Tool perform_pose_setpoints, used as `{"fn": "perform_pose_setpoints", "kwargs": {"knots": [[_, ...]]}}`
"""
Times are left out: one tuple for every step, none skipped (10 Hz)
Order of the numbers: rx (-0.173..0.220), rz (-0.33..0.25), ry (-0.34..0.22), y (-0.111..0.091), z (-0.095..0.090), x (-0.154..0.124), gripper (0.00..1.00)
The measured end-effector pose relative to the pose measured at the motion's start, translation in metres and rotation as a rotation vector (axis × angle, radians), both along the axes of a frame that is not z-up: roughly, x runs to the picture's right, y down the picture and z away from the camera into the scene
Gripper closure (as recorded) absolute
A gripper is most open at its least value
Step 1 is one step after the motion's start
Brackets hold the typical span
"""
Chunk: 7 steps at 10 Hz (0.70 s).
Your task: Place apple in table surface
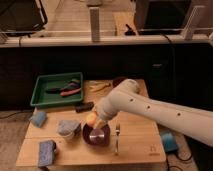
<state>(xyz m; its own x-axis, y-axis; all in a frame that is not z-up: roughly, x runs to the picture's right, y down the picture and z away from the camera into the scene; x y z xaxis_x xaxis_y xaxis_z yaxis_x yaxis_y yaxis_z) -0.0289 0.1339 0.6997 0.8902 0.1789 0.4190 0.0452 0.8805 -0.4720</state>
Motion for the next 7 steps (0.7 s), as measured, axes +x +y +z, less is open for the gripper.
{"fn": "perform_pose_setpoints", "kwargs": {"knots": [[-0.018, 0.035, 0.038, 0.004, 0.012, 0.018, 1.00], [-0.032, 0.053, 0.061, 0.006, 0.024, 0.027, 1.00], [-0.054, 0.076, 0.092, 0.008, 0.037, 0.034, 1.00], [-0.069, 0.099, 0.117, 0.007, 0.047, 0.042, 1.00], [-0.072, 0.123, 0.139, 0.007, 0.050, 0.056, 1.00], [-0.067, 0.156, 0.156, 0.006, 0.052, 0.073, 1.00], [-0.052, 0.179, 0.169, 0.003, 0.050, 0.088, 1.00]]}}
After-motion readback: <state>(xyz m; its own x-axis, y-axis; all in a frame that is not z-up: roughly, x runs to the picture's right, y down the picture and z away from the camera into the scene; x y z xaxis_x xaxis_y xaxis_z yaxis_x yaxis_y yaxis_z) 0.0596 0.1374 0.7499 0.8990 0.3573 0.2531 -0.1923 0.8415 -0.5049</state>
